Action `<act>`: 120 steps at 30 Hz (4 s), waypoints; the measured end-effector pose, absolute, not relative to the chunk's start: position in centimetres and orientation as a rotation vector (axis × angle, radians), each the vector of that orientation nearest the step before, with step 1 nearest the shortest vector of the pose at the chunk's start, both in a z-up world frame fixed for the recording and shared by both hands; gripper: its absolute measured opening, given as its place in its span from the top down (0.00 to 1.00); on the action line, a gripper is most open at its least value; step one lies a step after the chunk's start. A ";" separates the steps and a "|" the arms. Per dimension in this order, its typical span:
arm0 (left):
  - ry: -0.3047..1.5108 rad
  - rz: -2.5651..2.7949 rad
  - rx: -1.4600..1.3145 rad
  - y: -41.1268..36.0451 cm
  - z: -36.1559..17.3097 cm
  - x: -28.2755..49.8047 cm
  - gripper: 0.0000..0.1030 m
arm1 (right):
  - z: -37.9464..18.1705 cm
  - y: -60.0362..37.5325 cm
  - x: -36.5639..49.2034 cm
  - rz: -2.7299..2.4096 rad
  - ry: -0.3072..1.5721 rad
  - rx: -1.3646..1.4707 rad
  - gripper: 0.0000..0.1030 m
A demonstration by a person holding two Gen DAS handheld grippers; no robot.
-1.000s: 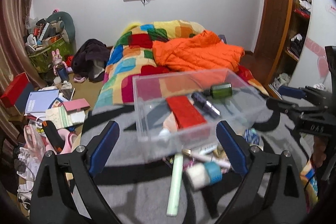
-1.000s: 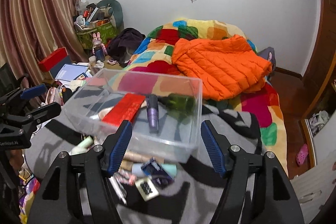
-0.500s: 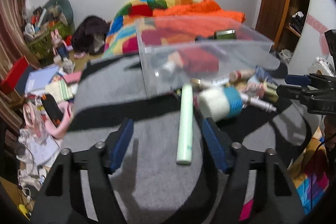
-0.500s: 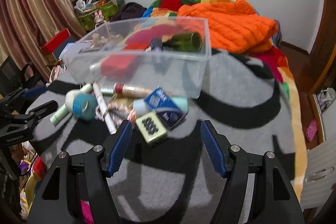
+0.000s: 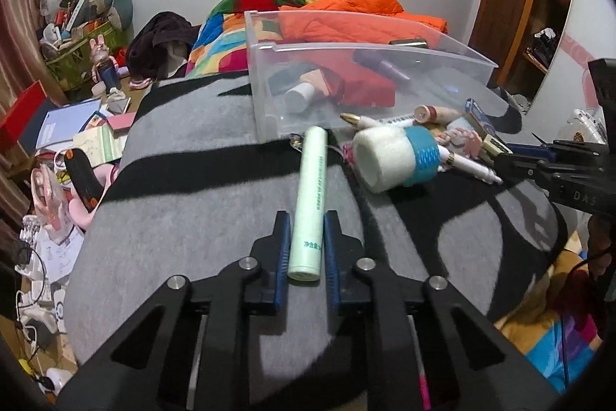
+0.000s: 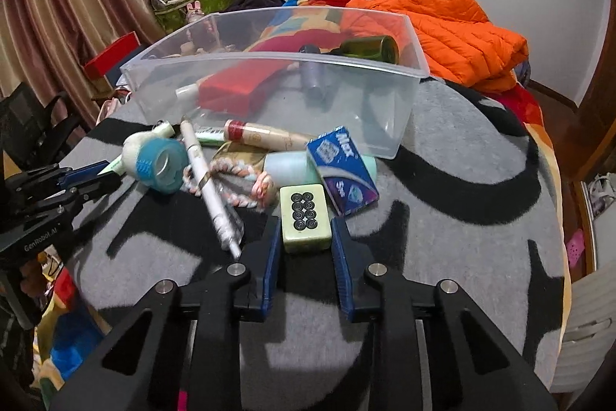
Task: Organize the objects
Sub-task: 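Grasp the pale green tube with the left tool while the right tool grasps the mahjong tile, then drop the pale green tube and mahjong tile into the clear box with both tools, then grasp the white tape roll with the left tool while the right tool grasps the blue Max pack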
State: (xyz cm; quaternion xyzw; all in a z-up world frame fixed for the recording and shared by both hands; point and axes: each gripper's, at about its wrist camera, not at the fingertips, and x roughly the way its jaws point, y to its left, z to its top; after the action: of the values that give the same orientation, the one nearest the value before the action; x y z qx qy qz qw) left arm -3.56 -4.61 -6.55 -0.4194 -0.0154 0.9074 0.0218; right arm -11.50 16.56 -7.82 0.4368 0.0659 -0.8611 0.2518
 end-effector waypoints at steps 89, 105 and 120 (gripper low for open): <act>0.050 2.847 -1.085 -0.9 2.3 -14.7 0.62 | -1.0 12.7 -20.8 -2.398 0.173 1.113 0.77; 0.065 2.780 -1.170 -2.0 -1.5 -7.0 0.44 | -3.0 16.7 -15.2 -2.385 0.206 1.114 0.60; -0.009 2.575 -1.249 -2.6 -5.5 -8.1 0.34 | -7.5 17.7 -16.3 -2.319 0.222 1.256 0.54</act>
State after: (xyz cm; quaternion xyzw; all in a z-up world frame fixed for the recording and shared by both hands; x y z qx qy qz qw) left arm -8.07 -2.58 -5.49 -0.4322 -0.0031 0.8909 0.1396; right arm -16.33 17.73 -7.46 0.4601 0.0813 -0.8496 0.2448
